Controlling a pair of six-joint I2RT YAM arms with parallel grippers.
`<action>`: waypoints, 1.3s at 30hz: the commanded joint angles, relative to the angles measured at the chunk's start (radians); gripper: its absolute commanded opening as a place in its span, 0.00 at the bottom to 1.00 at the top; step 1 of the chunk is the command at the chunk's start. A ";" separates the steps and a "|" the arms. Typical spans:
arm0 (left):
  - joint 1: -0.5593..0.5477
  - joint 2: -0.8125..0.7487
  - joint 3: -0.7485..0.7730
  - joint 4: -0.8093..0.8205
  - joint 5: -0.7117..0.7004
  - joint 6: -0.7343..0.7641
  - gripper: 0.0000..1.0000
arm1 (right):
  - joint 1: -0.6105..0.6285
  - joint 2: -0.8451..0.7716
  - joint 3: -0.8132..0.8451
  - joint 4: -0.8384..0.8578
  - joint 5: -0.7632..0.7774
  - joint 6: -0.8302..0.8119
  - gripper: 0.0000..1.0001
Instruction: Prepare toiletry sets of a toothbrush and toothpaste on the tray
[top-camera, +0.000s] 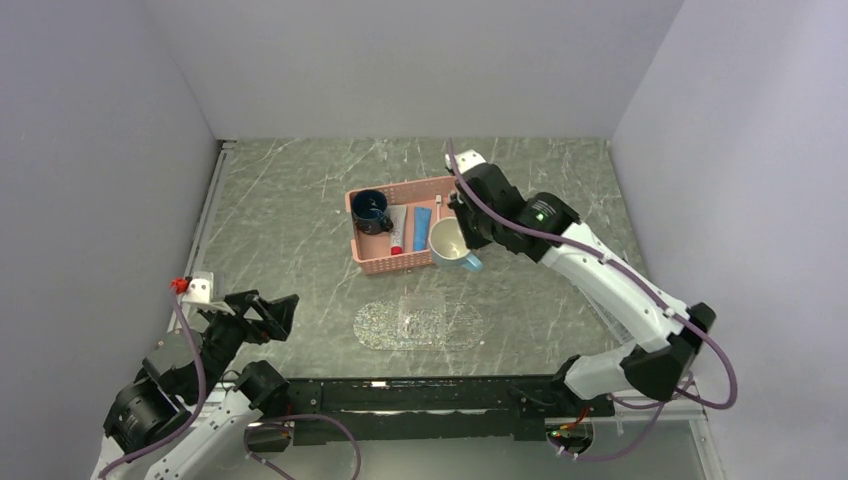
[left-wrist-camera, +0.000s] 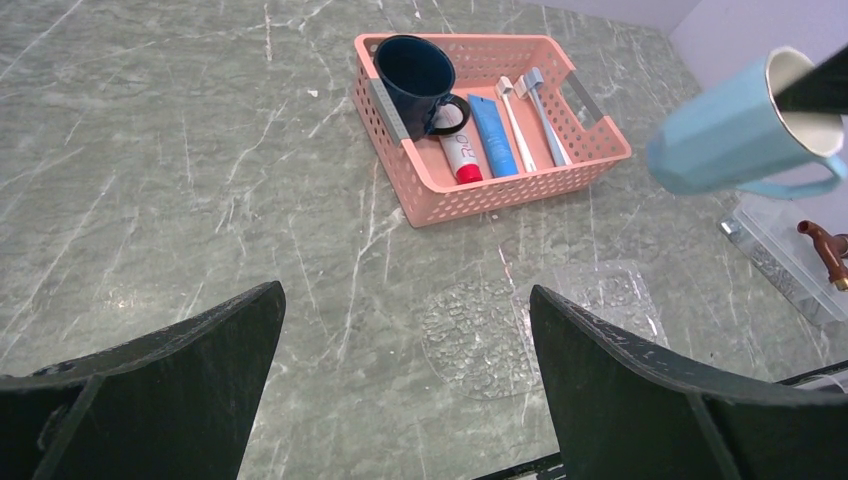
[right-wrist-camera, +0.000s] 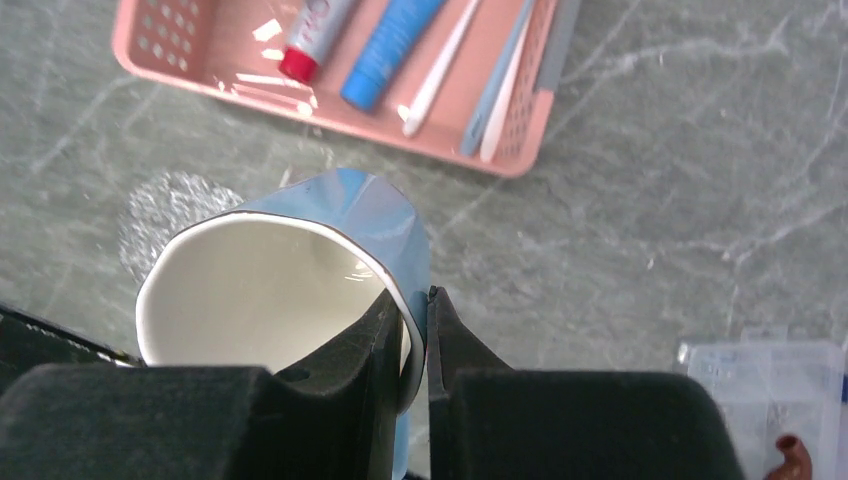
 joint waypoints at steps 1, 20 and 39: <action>-0.001 0.033 0.002 0.023 0.007 0.007 0.99 | -0.001 -0.133 -0.113 0.020 0.058 0.064 0.00; 0.001 0.040 0.000 0.026 0.010 0.009 0.99 | -0.001 -0.323 -0.522 0.109 -0.053 0.217 0.00; 0.004 0.045 0.000 0.029 0.014 0.012 0.99 | -0.002 -0.320 -0.664 0.237 -0.090 0.247 0.00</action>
